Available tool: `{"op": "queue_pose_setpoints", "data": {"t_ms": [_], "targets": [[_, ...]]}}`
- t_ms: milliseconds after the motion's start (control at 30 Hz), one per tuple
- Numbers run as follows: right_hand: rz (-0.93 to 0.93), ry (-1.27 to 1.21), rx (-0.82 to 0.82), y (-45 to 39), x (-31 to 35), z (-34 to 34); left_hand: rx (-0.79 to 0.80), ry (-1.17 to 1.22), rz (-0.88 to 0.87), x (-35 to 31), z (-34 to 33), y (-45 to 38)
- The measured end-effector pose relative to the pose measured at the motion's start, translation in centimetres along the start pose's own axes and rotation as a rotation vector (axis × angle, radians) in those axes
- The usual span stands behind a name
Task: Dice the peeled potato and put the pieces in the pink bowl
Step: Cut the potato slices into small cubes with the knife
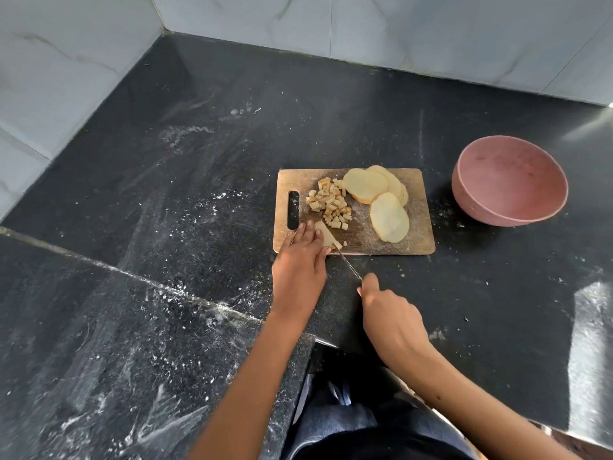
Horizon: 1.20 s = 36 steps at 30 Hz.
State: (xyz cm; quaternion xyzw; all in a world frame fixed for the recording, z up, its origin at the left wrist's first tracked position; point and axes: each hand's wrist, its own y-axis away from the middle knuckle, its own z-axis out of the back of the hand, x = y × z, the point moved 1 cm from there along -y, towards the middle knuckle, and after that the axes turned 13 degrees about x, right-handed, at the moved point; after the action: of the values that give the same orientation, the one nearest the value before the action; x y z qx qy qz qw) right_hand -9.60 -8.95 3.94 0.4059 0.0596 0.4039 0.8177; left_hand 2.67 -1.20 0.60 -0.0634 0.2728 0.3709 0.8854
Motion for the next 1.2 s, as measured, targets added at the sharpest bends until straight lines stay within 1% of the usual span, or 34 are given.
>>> {"op": "queue_pose_setpoints", "data": {"t_ms": [133, 300, 400, 567, 667, 733, 833, 1067, 1200], "targets": [[0.031, -0.063, -0.01, -0.5, -0.6, 1.4, -0.015, -0.003, 0.018, -0.3, -0.2, 0.1], [0.054, -0.004, -0.013, 0.5, -1.1, 1.0, -0.025, 0.003, 0.022, -0.2, -0.5, -0.1], [0.04, -0.072, -0.009, 0.0, -1.2, 1.8, -0.021, -0.002, 0.014, 0.0, -0.5, -0.2], [0.058, -0.072, -0.066, -0.7, -0.8, 3.3, -0.028, 0.009, 0.006, 0.3, -0.2, 0.0], [0.08, -0.067, -0.094, -0.5, -0.1, 3.5, -0.041, -0.057, 0.003, 0.3, -0.3, 0.3], [0.085, -0.073, -0.075, -0.8, 0.7, 3.5, -0.068, -0.026, 0.027, 0.2, -0.2, 0.4], [0.051, -0.069, -0.03, -1.6, 1.6, 3.6, -0.055, 0.023, 0.039, 0.2, 0.0, 0.2], [0.056, -0.066, -0.078, -2.1, 2.5, 3.4, -0.047, 0.014, 0.037, 0.1, 0.0, 0.2], [0.079, -0.04, -0.065, -2.6, 2.8, 3.5, -0.036, 0.006, 0.043, 0.0, 0.0, 0.1]]}}
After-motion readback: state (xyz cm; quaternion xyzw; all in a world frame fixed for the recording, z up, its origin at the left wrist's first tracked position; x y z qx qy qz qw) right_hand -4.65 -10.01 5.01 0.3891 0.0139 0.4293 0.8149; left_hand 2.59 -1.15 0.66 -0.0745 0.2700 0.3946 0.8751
